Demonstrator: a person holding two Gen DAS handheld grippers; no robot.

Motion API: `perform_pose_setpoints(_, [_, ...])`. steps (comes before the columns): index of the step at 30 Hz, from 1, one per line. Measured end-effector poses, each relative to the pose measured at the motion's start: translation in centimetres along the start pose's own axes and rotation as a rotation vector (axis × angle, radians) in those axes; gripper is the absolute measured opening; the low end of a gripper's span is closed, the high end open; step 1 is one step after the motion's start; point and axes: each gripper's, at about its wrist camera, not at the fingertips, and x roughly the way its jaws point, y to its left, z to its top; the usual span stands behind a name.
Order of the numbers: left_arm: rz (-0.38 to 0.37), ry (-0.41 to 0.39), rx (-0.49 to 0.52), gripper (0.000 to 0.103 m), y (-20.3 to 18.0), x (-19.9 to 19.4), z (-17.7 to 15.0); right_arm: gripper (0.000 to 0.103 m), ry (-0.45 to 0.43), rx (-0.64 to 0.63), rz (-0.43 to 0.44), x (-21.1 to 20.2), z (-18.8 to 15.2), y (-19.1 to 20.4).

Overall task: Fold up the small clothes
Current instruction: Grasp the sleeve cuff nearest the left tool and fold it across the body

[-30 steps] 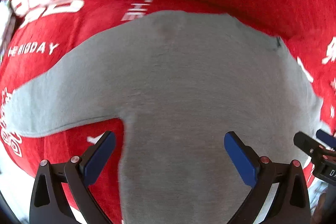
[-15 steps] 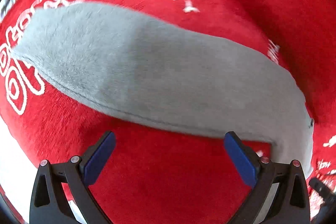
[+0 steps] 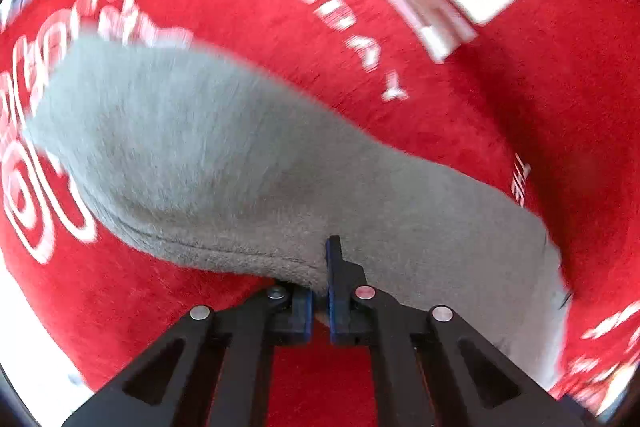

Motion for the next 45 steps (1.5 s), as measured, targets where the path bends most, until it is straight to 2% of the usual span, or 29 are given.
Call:
perform_pose_setpoints(2, [0.033, -0.062, 0.128, 0.006, -2.4, -2.1, 0.1, 0.103, -0.01, 0.013, 0.009, -0.4, -0.3, -0.1])
perform_pose_setpoints(4, [0.033, -0.133, 0.273, 0.006, -5.7, -4.6, 0.3, 0.103, -0.024, 0.029, 0.018, -0.7, -0.5, -0.4])
perform_pose_setpoints(8, [-0.035, -0.241, 0.549, 0.006, -14.6, -7.5, -0.7, 0.103, -0.06, 0.1, 0.031, -1.9, -1.1, -2.1])
perform_pose_setpoints(10, [-0.094, -0.27, 0.712, 0.006, -19.3, -8.6, -2.6, 0.103, -0.075, 0.15, 0.041, -2.5, -1.5, -3.5])
perform_pose_setpoints(12, [-0.136, -0.258, 0.839, 0.006, -23.9, -8.1, -4.8, 0.103, -0.105, 0.209, 0.047, -3.2, -2.1, -5.5])
perform_pose_setpoints(16, [-0.183, -0.159, 1.038, 0.006, -30.9, -4.8, -10.4, 0.103, -0.128, 0.327, 0.037, -3.3, -3.3, -9.8])
perform_pose_setpoints(19, [-0.121, -0.072, 1.181, 0.008, -33.8, -1.4, -14.8, 0.103, -0.111, 0.411, 0.048, -2.3, -4.1, -13.3])
perform_pose_setpoints(20, [-0.109, -0.06, 1.193, 0.02, -33.9, -1.1, -15.5, 0.103, -0.103, 0.43, 0.049, -1.9, -4.3, -14.4])
perform_pose_setpoints(21, [-0.101, -0.049, 1.199, 0.033, -33.8, -0.8, -16.2, 0.103, -0.097, 0.442, 0.052, -1.7, -4.4, -15.3])
perform_pose_setpoints(22, [-0.098, -0.035, 1.197, 0.076, -33.7, -0.8, -16.6, 0.103, -0.092, 0.452, 0.059, -1.4, -4.5, -16.0])
perform_pose_setpoints(23, [-0.095, -0.036, 1.19, 0.099, -32.7, -1.3, -16.7, 0.103, -0.088, 0.456, 0.075, -1.1, -4.4, -16.5])
perform_pose_setpoints(25, [-0.097, -0.067, 1.166, 0.099, -31.4, -3.0, -16.4, 0.103, -0.082, 0.433, 0.097, -0.6, -4.2, -16.7])
perform_pose_setpoints(27, [-0.078, -0.061, 1.128, 0.099, -29.7, -3.5, -15.3, 0.103, -0.08, 0.376, 0.103, -0.3, -3.5, -15.9])
perform_pose_setpoints(30, [-0.042, -0.046, 0.982, 0.099, -25.7, -4.9, -12.8, 0.103, -0.094, 0.24, 0.108, -0.6, -1.9, -13.3])
perform_pose_setpoints(34, [0.069, -0.026, 0.734, 0.099, -18.6, -6.6, -8.1, 0.103, -0.155, -0.031, 0.109, -1.2, 0.9, -6.4])
perform_pose_setpoints(37, [0.139, 0.007, 0.556, 0.099, -13.8, -6.7, -4.7, 0.103, -0.19, -0.252, 0.08, -0.5, 2.2, 0.4])
perform_pose_setpoints(40, [0.18, 0.028, 0.399, 0.099, -9.7, -6.4, -2.2, 0.103, -0.202, -0.381, 0.076, 1.1, 3.0, 5.3])
perform_pose_setpoints(44, [0.202, 0.012, 0.356, 0.099, -8.6, -5.4, -2.2, 0.102, -0.235, -0.507, 0.014, 3.9, 3.9, 11.8])
perform_pose_setpoints(45, [0.203, 0.013, 0.359, 0.099, -8.6, -5.2, -2.1, 0.094, -0.24, -0.51, -0.018, 4.6, 4.4, 12.6])
